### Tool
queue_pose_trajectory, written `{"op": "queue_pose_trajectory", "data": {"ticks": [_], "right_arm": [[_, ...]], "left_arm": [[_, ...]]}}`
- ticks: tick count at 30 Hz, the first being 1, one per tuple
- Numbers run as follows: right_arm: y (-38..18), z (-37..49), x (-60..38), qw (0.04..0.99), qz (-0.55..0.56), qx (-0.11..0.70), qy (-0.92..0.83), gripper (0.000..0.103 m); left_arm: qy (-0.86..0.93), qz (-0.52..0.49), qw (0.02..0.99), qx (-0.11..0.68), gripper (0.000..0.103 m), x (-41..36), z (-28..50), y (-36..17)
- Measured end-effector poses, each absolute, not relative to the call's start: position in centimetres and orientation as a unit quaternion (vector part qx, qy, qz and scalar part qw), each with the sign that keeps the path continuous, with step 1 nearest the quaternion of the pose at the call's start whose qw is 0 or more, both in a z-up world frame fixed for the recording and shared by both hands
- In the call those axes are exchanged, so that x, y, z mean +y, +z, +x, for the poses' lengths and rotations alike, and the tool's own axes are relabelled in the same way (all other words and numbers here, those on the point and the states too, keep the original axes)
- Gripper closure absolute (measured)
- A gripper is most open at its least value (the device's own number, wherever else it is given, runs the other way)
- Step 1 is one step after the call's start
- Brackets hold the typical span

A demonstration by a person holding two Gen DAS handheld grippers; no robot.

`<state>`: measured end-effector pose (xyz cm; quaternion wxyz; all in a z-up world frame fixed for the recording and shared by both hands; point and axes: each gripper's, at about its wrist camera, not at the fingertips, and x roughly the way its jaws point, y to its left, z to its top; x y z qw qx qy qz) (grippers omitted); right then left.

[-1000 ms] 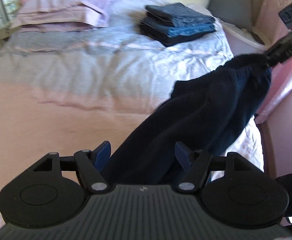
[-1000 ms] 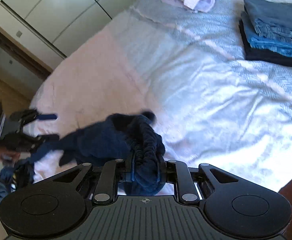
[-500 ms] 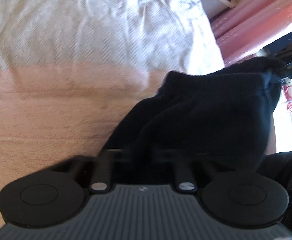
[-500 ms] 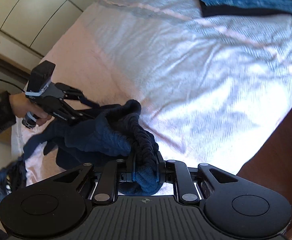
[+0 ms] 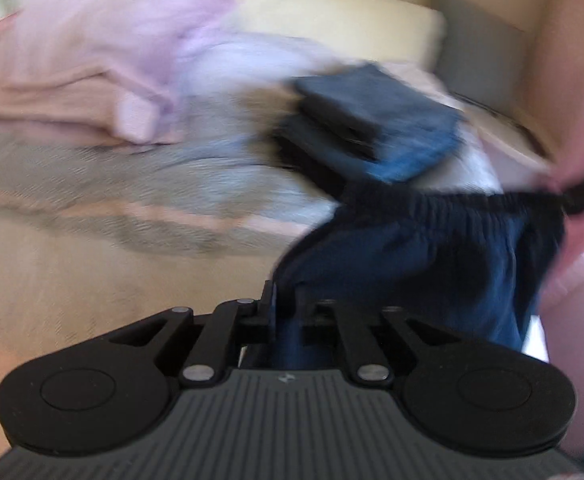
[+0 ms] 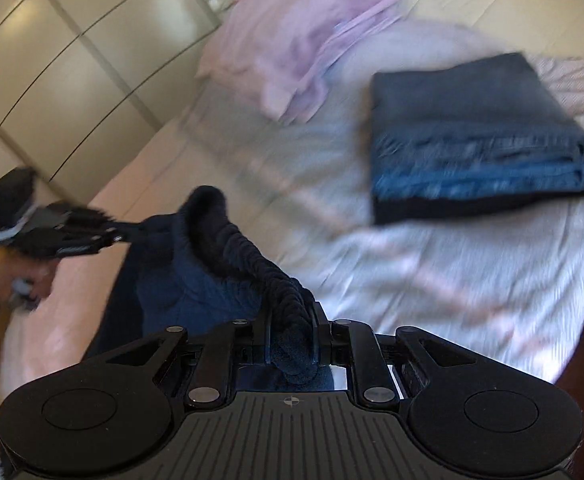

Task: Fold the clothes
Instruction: 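Carry the sweatpants over the open bed area with both grippers, then lay the sweatpants flat on the bed and open both grippers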

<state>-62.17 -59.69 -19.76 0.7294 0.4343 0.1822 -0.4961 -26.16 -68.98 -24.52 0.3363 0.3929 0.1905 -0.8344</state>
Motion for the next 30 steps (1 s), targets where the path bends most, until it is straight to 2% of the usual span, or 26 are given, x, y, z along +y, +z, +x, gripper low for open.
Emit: {"op": "queue_pose_trajectory", "data": {"ticks": [2,4,6,11,13,16,20,23,25,26,28,30], "right_arm": [[-22.2,-62.1,-62.3,0.716,0.429,0.198,-0.514,0.083],[-23.6,-61.4,-63.6,0.705,0.398,0.238,-0.537,0.055],[-24.1,-61.1,-63.5,0.701,0.387,0.254,-0.543,0.049],[-25.6,-60.7,-57.8,0.692,0.451,0.253,-0.504,0.047],[-26.5,-59.2,-54.2,0.692,0.481,0.263,-0.469,0.047],[-28.4,-55.3,-49.3,0.695,0.52,0.282,-0.407,0.047],[-30.0,-49.1,-44.3,0.705,0.537,0.315,-0.339,0.046],[-30.1,-44.5,-42.0,0.722,0.521,0.338,-0.306,0.046],[-29.6,-42.2,-41.2,0.735,0.5,0.348,-0.298,0.046],[-29.4,-41.2,-40.9,0.74,0.489,0.355,-0.296,0.046],[-29.3,-39.5,-40.3,0.743,0.465,0.377,-0.298,0.046],[-28.7,-38.1,-39.9,0.751,0.431,0.398,-0.302,0.046]], "left_arm": [[-0.818,0.385,0.373,0.208,0.08,-69.4,-25.6,-25.7],[-0.8,0.379,0.406,0.224,0.069,-69.7,-24.9,-26.8],[-0.794,0.4,0.401,0.219,0.067,-67.6,-22.1,-27.0],[-0.771,0.447,0.393,0.225,0.058,-58.8,-13.2,-28.1],[-0.762,0.468,0.383,0.232,0.051,-54.0,-9.9,-29.1],[-0.739,0.531,0.374,0.18,0.039,-47.4,-7.2,-31.3],[-0.67,0.631,0.383,0.078,0.038,-41.2,-3.1,-35.5],[-0.63,0.656,0.412,0.054,0.036,-40.2,0.8,-37.8],[-0.606,0.67,0.425,0.055,0.038,-40.3,3.3,-39.3],[-0.611,0.662,0.428,0.074,0.042,-40.6,4.5,-39.3],[-0.618,0.64,0.444,0.111,0.081,-41.6,6.6,-38.3],[-0.623,0.63,0.455,0.094,0.092,-42.5,7.9,-36.7]]}}
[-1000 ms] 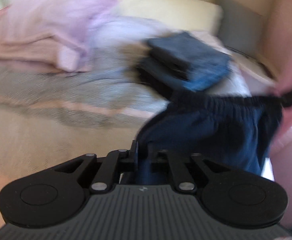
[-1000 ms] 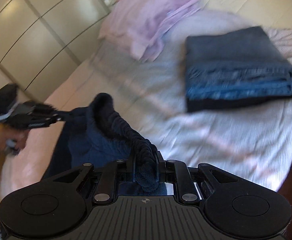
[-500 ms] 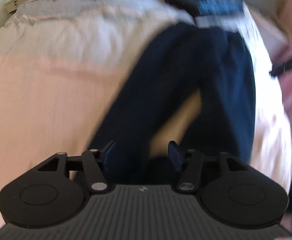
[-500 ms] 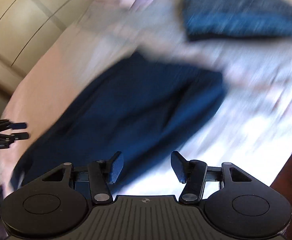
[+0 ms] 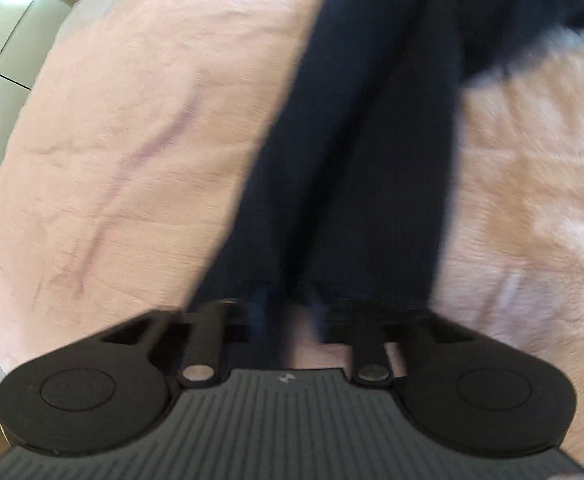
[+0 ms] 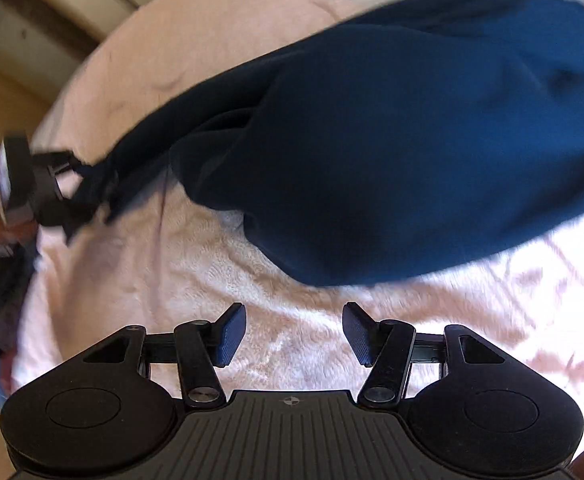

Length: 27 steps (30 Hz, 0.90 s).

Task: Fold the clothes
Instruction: 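Lay the sweatpants flat on the bed and open both grippers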

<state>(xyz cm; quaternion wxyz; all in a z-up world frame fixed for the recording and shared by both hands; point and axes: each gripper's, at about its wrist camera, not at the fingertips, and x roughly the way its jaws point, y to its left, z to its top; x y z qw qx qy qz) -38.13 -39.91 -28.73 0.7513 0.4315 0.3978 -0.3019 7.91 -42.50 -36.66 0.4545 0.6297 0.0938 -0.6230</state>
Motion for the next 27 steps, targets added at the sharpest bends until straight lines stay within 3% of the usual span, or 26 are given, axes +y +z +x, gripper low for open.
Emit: {"op": "queue_pose_trajectory", "data": {"ticks": [6,8,10,11,12,15,17,18,19,20,27], "right_arm": [[-27.0,-35.0,-39.2,0.761,0.377,0.418,-0.324,0.046],[-26.7,-34.8,-39.1,0.754,0.378,0.419,-0.336,0.046],[-26.4,-35.0,-38.8,0.745,0.383,0.421,-0.347,0.046],[-26.4,-35.2,-38.5,0.739,0.388,0.421,-0.354,0.046],[-26.3,-35.3,-38.3,0.733,0.392,0.422,-0.361,0.046],[-26.4,-35.9,-37.7,0.715,0.407,0.421,-0.382,0.046],[-27.0,-36.0,-37.4,0.702,0.42,0.417,-0.395,0.045],[-27.2,-36.5,-37.6,0.697,0.428,0.415,-0.4,0.045],[-27.4,-37.1,-37.7,0.692,0.432,0.413,-0.404,0.045],[-27.4,-37.6,-37.8,0.689,0.433,0.413,-0.409,0.045],[-25.6,-41.2,-37.5,0.697,0.428,0.399,-0.413,0.045]], "left_arm": [[-0.628,0.586,0.508,0.067,0.09,-45.8,12.6,-32.1],[-0.662,0.561,0.492,0.072,0.074,-44.2,11.9,-31.3],[-0.709,0.532,0.454,0.091,0.042,-41.7,9.8,-31.3],[-0.728,0.523,0.433,0.098,0.035,-40.4,8.4,-31.8],[-0.743,0.516,0.413,0.102,0.029,-39.1,6.9,-32.4],[-0.748,0.547,0.367,0.077,0.029,-37.1,2.2,-36.3],[-0.718,0.581,0.377,0.065,0.038,-37.5,1.3,-39.1],[-0.71,0.58,0.389,0.092,0.057,-38.4,1.9,-39.6],[-0.701,0.577,0.402,0.12,0.086,-39.3,2.4,-40.0],[-0.69,0.566,0.424,0.153,0.099,-39.9,3.2,-39.5],[-0.679,0.537,0.45,0.218,0.101,-36.9,7.1,-26.6]]}}
